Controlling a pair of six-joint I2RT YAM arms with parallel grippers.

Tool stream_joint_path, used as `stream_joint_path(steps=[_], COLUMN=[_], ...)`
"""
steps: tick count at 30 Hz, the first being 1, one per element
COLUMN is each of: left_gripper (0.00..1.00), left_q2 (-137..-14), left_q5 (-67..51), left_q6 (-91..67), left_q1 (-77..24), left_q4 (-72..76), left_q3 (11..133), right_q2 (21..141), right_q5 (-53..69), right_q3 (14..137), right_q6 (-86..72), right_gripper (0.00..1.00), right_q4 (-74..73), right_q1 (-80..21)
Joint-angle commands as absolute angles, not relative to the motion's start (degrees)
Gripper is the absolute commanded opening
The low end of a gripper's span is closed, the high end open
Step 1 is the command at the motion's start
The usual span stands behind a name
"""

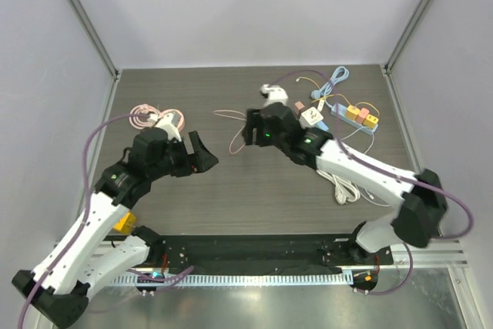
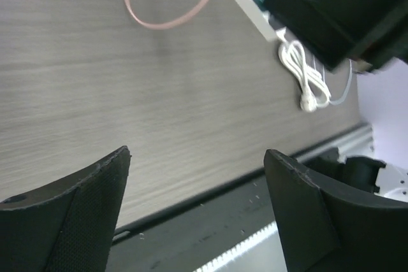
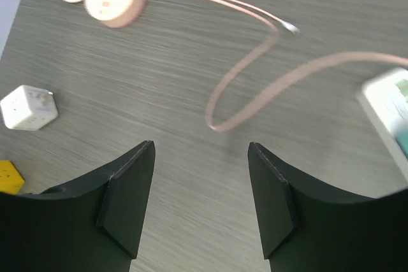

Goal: Pull the plug off the socket

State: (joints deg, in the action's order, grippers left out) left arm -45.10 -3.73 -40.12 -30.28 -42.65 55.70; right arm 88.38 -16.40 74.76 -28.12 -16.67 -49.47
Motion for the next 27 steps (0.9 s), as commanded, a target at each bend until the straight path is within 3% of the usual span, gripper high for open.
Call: stream_joint_path(steps=[1,4,9,16,27], left_gripper=[0.84,0.84,0.84,0.78,0.75], left_q2=[-48.07,-49.83,-52.56,-56.77,-61.96], left_q5=[-15.37,-13.11,-7.58,-4.83,-2.46], left_q6=[-44.11,-47.19,-49.12,-53.00,-51.85], left_q1=[-31.28,-36.28,-44.53,-54.57,-57.74], left_q4=[-32.45,-27.52,-25.14,-18.37,-17.14], left_q3=[52.39,50.02,48.43,46.75,48.96], right_q2=[76.41,61.41,51.25,62.29,69.78], right_q5=[-19.18,-15.13,-7.22,11.06,11.78], right_q3=[63.58,48.40,37.54,32.52,28.56], right_q6=[-32.16,-35.59,-34.64,-33.49,-33.84], right_gripper=[0.66,0.65,0.61,0.54,0.50], right_q4=[-15.47,-15.21,-15.21,-13.29,-4.40], right_q1=[-42.93,-32.83,-17.96,2.36,3.16])
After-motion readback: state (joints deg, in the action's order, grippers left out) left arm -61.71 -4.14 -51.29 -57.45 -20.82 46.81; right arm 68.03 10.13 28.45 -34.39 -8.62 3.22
